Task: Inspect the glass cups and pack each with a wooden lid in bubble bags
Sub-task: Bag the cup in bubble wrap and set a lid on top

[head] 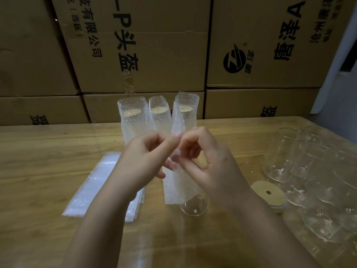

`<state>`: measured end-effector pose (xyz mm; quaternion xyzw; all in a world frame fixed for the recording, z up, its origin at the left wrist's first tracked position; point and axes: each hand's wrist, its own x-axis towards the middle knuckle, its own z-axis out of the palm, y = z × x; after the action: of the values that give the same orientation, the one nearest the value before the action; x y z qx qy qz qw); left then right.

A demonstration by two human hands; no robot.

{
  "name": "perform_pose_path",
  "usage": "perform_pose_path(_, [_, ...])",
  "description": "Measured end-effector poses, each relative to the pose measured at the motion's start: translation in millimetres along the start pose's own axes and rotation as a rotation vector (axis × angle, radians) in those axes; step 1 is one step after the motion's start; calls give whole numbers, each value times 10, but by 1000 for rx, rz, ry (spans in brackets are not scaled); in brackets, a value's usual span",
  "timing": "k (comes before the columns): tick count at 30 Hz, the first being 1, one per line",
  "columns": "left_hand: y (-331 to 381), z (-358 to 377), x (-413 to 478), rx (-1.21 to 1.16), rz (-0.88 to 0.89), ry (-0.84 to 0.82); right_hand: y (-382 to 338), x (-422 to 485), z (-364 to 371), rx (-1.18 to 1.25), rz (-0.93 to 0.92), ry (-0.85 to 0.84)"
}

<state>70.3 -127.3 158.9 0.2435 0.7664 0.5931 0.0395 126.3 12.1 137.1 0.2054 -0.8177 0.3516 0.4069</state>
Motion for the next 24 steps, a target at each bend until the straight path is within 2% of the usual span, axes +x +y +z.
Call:
perform_pose_path(4, [-19,-42,7,-137,-11,-60,-31,-13,9,92,98,23])
perform_pose_path(6, [-18,-65,7,-153,-16,-29,-22,-11,-8,89,178,69])
perform_pose_path(9, [-23,-66,6,-53,2,62,34,-10,-34,12,284,158])
perform_pose_path(11, [-34,-59,-2,59,59,192,68,-5,-66,-146,274,259])
perform_pose_path(13, [-41,-31,-13,202,160,380,90,-2,-99,-421,235,308])
perform_pose_path(15, [-21,26,-37,313,249,508,79,2,-109,-655,253,281])
perform_pose_path(17, [6,113,-70,374,331,546,11,2,-83,-775,257,248])
perform_pose_path(19, [30,224,-100,430,418,539,-100,-11,-40,-720,191,195])
perform_pose_path(21, [48,323,-126,467,488,507,-206,-11,-20,-486,195,112])
perform_pose_path(24, [88,399,-161,518,585,452,-256,29,-76,-89,398,-38])
